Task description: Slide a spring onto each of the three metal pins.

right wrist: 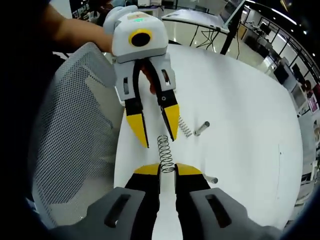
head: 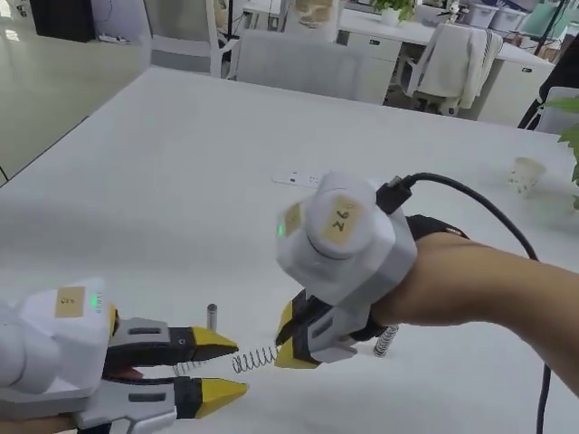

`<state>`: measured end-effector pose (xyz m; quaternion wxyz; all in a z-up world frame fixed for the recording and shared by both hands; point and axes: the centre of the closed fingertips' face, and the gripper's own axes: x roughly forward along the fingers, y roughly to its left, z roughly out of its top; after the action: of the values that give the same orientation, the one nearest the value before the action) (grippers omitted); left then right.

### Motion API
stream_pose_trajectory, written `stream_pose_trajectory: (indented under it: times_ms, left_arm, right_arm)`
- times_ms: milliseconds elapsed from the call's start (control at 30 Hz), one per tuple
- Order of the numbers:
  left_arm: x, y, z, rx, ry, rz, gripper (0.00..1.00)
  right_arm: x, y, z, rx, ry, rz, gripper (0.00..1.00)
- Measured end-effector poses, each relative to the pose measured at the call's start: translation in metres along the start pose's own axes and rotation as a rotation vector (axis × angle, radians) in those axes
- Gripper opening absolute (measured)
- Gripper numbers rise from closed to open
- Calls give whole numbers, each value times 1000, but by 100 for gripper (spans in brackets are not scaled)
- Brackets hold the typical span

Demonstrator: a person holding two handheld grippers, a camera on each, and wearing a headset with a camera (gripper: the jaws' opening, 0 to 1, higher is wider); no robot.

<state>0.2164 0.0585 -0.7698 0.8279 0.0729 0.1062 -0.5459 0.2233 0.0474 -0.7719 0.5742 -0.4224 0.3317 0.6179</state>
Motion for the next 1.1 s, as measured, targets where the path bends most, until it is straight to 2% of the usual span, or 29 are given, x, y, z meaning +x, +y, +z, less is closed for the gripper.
stream_pose_trajectory:
  times_ms: [167,567,1100]
  left_arm:
    - [2,-1,1,6,-3,-6,8]
    - [5,-1,-1,17,3,-8,3]
    - [3,-2,-1,26,1,-15,2]
  right_arm:
    - [0,1,1,-4,5,4,8]
    - [-2,4,3,-11,4,8,8]
    - [-4,4,8,-4,-14,5,10]
